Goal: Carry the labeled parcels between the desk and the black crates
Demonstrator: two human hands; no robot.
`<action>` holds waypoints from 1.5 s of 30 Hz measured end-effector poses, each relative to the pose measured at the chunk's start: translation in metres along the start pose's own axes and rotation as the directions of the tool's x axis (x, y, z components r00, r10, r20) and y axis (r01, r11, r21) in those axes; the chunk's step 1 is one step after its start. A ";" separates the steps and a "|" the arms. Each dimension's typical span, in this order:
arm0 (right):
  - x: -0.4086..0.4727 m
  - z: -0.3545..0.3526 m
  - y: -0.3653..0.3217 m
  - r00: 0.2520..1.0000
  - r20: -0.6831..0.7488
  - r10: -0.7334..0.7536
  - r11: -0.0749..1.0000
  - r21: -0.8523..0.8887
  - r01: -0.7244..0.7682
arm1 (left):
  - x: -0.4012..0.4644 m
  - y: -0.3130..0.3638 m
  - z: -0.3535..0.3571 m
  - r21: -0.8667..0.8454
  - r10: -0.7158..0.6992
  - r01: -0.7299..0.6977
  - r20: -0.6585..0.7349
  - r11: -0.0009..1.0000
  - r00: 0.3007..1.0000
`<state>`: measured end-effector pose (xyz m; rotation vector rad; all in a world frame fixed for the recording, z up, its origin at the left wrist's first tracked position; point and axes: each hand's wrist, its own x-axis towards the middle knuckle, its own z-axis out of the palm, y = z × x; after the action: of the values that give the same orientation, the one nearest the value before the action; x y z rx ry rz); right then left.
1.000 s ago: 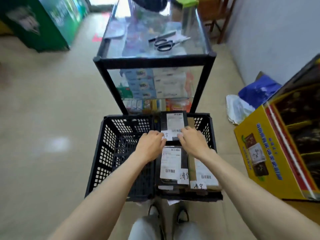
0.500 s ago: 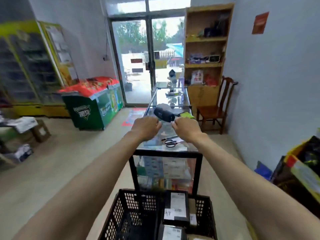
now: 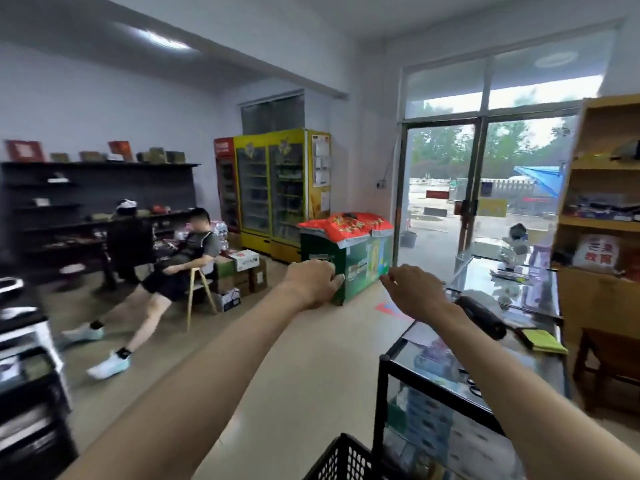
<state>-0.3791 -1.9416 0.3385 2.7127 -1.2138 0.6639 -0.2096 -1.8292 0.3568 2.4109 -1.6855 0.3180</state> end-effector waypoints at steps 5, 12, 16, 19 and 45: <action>0.025 0.015 -0.144 0.963 0.005 -0.269 0.958 0.107 0.267 | -0.078 -0.128 -0.033 0.037 -0.265 0.266 -0.017 0.963 0.964; 0.028 0.020 -0.370 0.792 -0.069 -0.607 0.773 0.177 0.609 | -0.232 -0.304 -0.102 0.131 -0.594 0.613 -0.158 0.779 0.789; -0.002 0.003 -0.504 0.682 -0.092 -0.726 0.630 0.308 0.713 | -0.330 -0.373 -0.147 0.167 -0.710 0.741 -0.211 0.651 0.672; -0.037 -0.011 -0.595 0.601 -0.144 -0.786 0.508 0.403 0.761 | -0.404 -0.414 -0.176 0.197 -0.771 0.812 -0.256 0.549 0.583; -0.524 -0.142 -1.038 -0.388 -0.539 -0.748 -0.644 0.446 0.622 | -0.954 -0.388 -0.276 0.184 -0.784 0.816 -0.453 -0.548 -0.424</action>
<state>0.0203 -0.8399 0.3342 2.5770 2.2772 0.4226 -0.1820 -0.7629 0.3468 2.8690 1.4450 0.4605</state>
